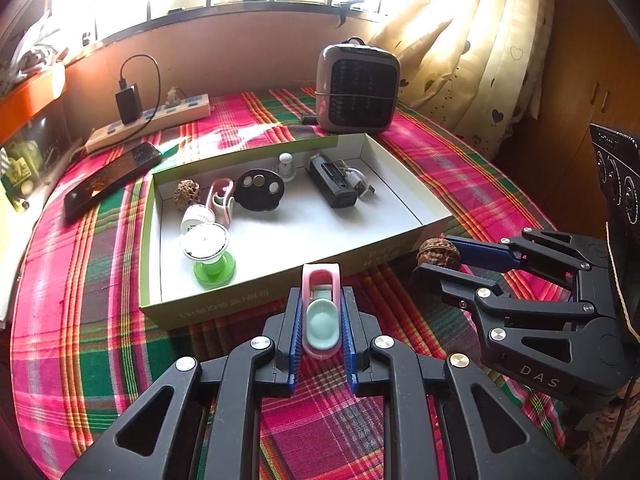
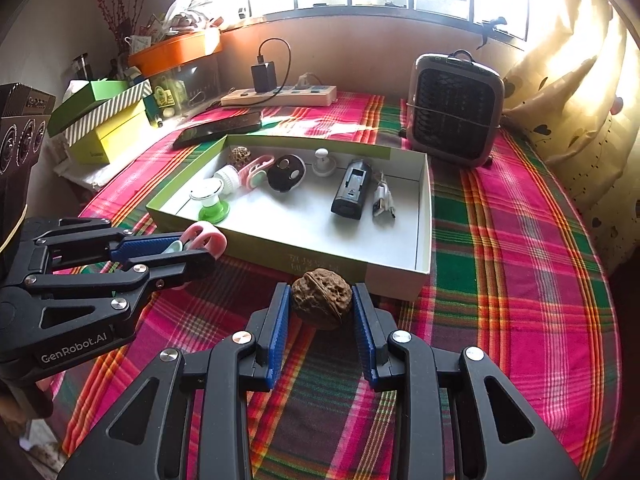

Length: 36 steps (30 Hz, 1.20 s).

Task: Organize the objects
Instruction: 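Lift and carry the pink soap dish and walnut over the box with both tools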

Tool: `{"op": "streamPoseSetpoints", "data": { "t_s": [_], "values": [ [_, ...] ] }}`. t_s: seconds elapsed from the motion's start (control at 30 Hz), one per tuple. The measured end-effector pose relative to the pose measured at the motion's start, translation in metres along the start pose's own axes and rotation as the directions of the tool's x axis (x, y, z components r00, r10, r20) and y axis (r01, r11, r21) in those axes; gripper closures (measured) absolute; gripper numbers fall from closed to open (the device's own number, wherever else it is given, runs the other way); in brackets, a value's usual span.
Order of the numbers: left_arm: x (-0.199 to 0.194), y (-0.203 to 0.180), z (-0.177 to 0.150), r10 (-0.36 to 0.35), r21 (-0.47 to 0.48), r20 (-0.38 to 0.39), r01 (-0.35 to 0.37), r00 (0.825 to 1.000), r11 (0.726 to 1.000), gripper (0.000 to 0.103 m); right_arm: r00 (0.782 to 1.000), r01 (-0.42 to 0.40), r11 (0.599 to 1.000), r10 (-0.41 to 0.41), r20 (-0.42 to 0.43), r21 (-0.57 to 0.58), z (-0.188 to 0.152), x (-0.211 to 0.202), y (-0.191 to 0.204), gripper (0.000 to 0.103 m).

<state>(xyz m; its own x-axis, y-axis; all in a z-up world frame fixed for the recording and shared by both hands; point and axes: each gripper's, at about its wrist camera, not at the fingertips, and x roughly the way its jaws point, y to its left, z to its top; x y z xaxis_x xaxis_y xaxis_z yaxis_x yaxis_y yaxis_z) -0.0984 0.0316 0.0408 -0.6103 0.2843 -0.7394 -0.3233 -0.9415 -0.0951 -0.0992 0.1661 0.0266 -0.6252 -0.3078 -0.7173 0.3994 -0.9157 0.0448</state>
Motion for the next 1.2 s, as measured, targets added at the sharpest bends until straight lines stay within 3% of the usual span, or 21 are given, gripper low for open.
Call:
{"op": "streamPoseSetpoints", "data": {
  "t_s": [0.73, 1.2],
  "values": [
    [0.001, 0.015, 0.026, 0.005, -0.021, 0.032, -0.004, 0.999, 1.000, 0.087, 0.999, 0.033, 0.999, -0.033, 0.025, -0.002, 0.029, 0.005, -0.010, 0.071],
    [0.025, 0.028, 0.049, -0.004, -0.028, 0.008, 0.004, 1.000, 1.000, 0.087, 0.998, 0.062, 0.998, -0.061, -0.019, 0.015, 0.048, 0.031, -0.027, 0.071]
  ]
}}
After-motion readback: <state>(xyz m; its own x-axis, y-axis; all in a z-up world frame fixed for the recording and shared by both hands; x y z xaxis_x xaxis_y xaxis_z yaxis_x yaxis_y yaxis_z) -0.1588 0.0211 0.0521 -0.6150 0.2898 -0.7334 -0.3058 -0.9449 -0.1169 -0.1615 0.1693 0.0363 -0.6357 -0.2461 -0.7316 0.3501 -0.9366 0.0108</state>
